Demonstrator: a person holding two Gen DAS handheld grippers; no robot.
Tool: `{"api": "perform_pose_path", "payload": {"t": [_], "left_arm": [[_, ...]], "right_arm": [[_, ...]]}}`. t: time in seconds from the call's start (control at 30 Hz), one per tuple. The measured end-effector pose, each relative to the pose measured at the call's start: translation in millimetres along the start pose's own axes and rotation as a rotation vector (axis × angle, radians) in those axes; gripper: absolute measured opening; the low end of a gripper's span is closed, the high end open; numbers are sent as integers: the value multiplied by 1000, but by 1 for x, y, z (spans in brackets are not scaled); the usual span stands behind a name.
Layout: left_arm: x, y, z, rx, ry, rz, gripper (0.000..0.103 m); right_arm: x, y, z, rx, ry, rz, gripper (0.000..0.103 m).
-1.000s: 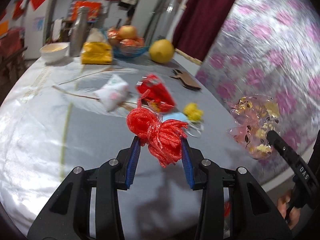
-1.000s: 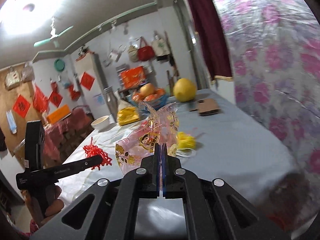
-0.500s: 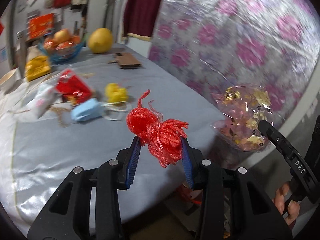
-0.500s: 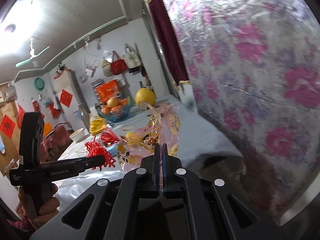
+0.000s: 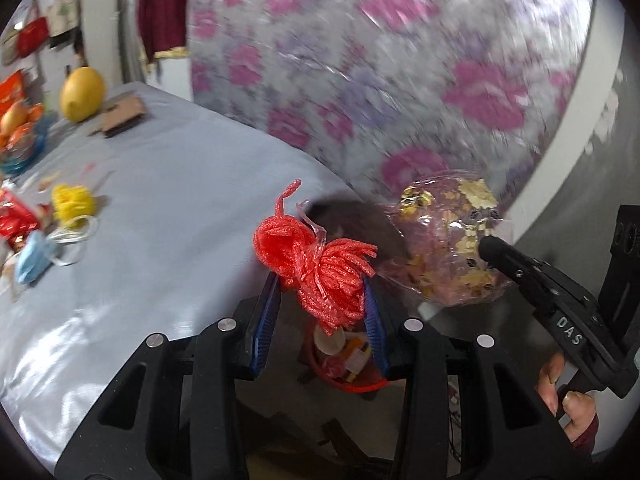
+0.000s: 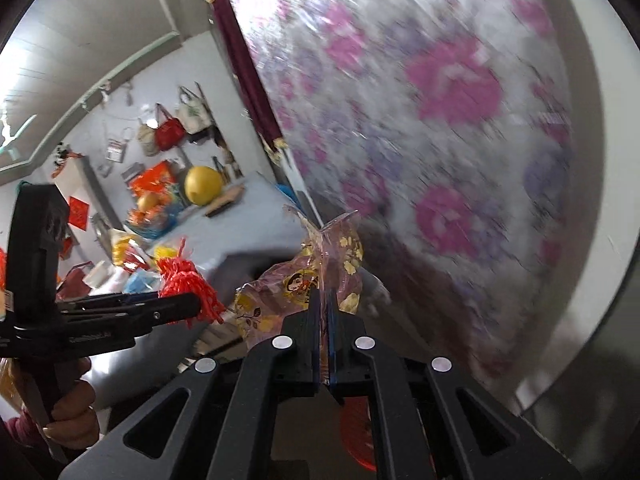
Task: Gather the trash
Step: 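Carry red yarn with left gripper while right gripper carries clear bag to basket, then open both grippers over the red basket, releasing yarn and bag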
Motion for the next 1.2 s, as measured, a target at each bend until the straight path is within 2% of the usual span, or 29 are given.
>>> {"api": "perform_pose_path", "payload": {"t": [0.13,0.33,0.37,0.43,0.47,0.6,0.77,1.03,1.13,1.2], "left_arm": [[-4,23,30,-15,-56,48,41],[-15,40,67,-28,-137,90,41],[-16,42,72,-28,-148,93,41],[-19,46,81,-27,-170,102,41],[-20,47,85,-26,-179,106,41],[-25,54,100,-28,-216,124,41],[-30,64,116,-32,-252,152,41],[-30,77,129,-34,-270,190,43],[-27,80,128,-28,-263,192,50],[-25,80,125,-23,-250,193,61]], "right_arm": [[-21,25,20,-63,-53,11,5],[-68,66,70,-161,-204,43,5],[-80,73,83,-178,-252,48,8],[-99,85,100,-178,-318,81,32],[-102,88,101,-170,-318,99,42],[-95,99,91,-164,-270,135,42],[-77,117,62,-184,-171,173,48],[-72,128,55,-179,-147,189,49],[-72,124,54,-170,-148,190,49],[-71,123,52,-165,-146,190,49]]}}
Point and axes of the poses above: each gripper's, at about its wrist camera, not at the fingertips, and z roughly the way its jaws point, y to its right, x to its top, the point moved 8 cm from there along z, roughly the way its jaws point, and after that the axes turned 7 degrees about -y, right-handed, at the moved point
